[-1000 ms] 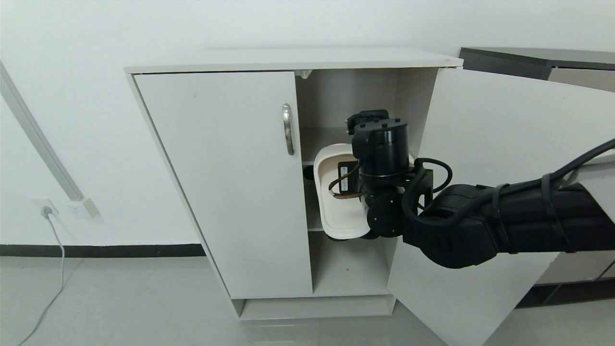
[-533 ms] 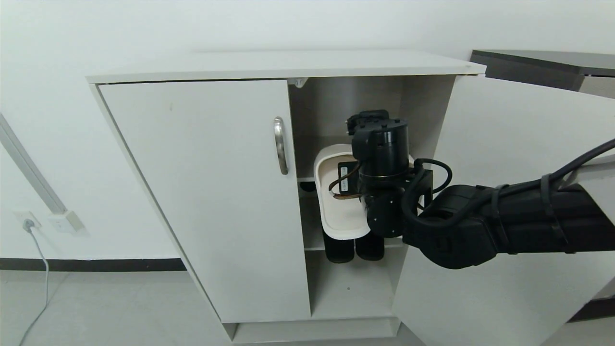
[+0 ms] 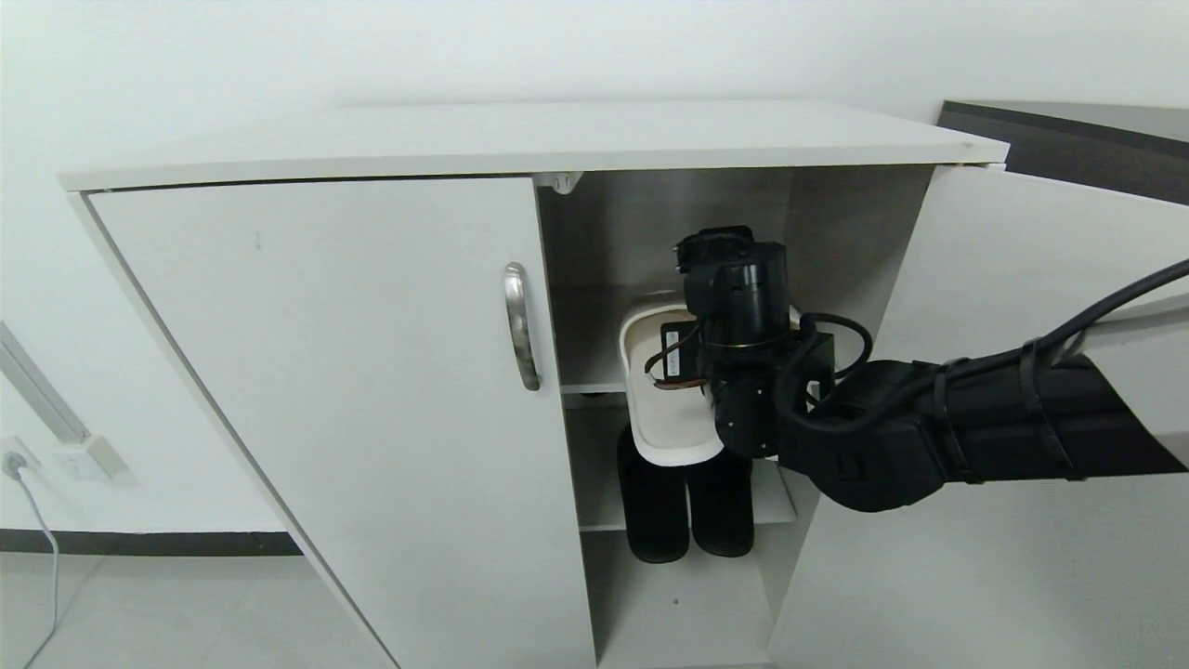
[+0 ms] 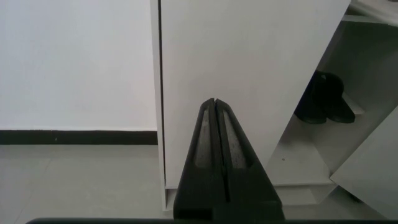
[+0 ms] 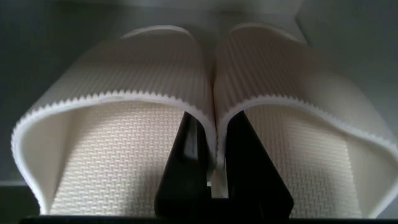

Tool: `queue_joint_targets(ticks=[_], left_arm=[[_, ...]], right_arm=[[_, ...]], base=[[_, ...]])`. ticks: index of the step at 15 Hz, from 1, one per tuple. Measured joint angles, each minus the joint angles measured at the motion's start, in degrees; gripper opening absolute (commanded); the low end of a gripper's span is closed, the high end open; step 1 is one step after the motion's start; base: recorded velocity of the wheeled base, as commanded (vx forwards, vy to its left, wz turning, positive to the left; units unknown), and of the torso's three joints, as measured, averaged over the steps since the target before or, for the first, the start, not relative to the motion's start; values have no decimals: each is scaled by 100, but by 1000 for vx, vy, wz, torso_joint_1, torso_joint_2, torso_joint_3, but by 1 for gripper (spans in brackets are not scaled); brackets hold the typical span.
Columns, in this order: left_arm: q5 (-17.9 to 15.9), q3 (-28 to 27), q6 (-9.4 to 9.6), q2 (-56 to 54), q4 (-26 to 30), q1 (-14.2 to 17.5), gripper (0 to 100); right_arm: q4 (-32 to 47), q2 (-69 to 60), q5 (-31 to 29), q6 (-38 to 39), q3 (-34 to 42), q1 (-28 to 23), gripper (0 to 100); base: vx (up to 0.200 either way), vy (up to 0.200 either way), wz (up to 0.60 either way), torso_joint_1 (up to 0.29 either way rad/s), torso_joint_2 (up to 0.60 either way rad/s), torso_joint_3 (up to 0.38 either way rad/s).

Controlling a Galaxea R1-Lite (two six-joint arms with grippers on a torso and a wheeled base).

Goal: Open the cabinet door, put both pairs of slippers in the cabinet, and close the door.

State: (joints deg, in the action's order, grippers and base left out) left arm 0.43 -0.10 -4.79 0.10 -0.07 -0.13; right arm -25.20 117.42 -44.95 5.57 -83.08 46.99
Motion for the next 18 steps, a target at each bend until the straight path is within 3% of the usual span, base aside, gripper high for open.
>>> queue_joint_targets(ticks=[5,18], left_arm=[[0,0,-2,0,0,0,0],[9,0,-2,0,0,0,0]], right_arm=[[265,166,245,4,-396,-240,0],[1141,1050,472,135,-2310,-627,0]], base=[[0,0,0,0,0,0],[0,0,0,0,0,0]])
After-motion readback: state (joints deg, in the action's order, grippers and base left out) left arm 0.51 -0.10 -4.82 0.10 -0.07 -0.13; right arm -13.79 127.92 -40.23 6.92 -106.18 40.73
